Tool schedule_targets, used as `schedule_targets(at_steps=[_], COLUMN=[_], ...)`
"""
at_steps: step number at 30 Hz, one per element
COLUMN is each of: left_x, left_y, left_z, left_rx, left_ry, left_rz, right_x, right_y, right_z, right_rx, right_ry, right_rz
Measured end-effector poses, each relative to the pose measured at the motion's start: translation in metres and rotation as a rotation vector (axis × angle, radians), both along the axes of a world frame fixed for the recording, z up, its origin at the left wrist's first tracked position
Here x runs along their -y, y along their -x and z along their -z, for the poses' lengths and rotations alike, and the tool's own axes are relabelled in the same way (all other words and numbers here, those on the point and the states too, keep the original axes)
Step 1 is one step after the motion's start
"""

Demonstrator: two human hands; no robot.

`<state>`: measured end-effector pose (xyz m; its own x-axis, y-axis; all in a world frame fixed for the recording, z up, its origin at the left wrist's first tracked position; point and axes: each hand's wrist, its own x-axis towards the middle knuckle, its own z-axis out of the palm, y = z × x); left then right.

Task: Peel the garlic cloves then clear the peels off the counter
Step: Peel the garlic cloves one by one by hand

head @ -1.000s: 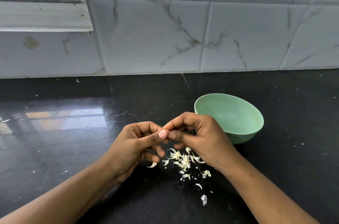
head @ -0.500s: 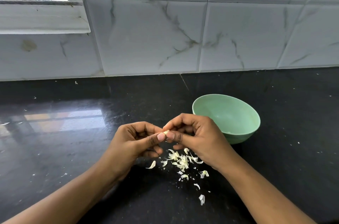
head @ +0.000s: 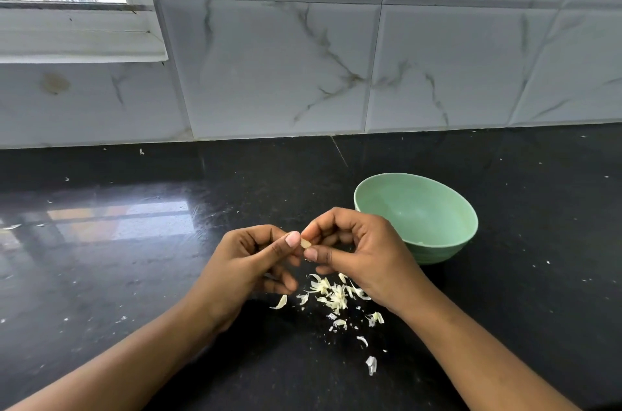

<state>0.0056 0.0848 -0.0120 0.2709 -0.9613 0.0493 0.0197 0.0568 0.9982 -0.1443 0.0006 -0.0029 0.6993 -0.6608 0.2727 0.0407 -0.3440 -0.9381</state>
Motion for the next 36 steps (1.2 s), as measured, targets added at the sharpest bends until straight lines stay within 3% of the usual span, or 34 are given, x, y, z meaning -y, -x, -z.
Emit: schedule_targets(at_steps=[6, 13, 17, 23, 27, 36], left_x=[0.001, -0.001, -0.002, -0.002, -0.002, -0.006], left_y=[-0.002, -0.002, -0.004, -0.014, -0.017, -0.011], left_z=[0.004, 0.003, 0.005, 0.011, 0.010, 0.007], left_rx=[0.112, 0.143, 0.253, 0.541, 0.837, 0.703], left_ry=[0.036, 0.061, 0.115, 0.239, 0.386, 0.429], left_rz=[0.023, 0.148, 0.178, 0.177, 0.049, -0.113], right_x=[-0.001, 0.000, 0.000, -0.003, -0.004, -0.007], right_y=[-0.001, 0.001, 0.002, 0.003, 0.001, -0.004], right_z=[0.003, -0.001, -0.003, -0.005, -0.005, 0.001], right_rx=[-0.036, 0.000, 0.028, 0.075, 0.082, 0.046], right_ry=[0.023, -0.219, -0.275, -0.347, -0.403, -0.468], right_rz=[-0.010, -0.098, -0.098, -0.109, -0.105, -0.103])
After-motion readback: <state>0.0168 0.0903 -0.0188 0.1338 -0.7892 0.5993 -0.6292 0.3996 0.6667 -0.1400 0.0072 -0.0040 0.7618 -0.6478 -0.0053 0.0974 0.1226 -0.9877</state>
